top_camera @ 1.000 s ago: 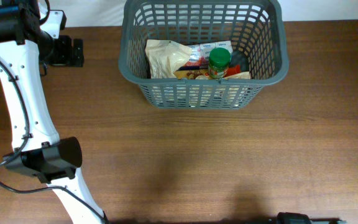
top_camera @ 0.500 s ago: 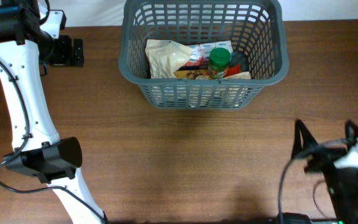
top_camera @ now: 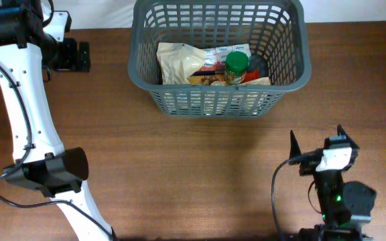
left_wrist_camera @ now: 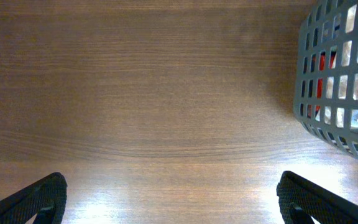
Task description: Pack container
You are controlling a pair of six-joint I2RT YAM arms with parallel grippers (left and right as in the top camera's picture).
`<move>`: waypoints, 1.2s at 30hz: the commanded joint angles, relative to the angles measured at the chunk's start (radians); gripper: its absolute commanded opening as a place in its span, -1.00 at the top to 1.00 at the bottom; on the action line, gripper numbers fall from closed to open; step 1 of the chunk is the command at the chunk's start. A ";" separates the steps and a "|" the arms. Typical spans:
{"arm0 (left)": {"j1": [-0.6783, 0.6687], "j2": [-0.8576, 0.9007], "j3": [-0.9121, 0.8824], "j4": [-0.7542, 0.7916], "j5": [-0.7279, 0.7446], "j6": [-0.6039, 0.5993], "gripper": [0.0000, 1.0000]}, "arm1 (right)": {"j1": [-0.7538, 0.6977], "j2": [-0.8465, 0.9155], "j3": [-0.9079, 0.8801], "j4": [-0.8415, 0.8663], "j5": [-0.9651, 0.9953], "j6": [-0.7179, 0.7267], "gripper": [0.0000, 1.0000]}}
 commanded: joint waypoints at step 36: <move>0.003 0.008 -0.005 -0.001 0.007 -0.009 -0.99 | 0.100 -0.251 -0.226 -0.037 -0.014 -0.010 -0.98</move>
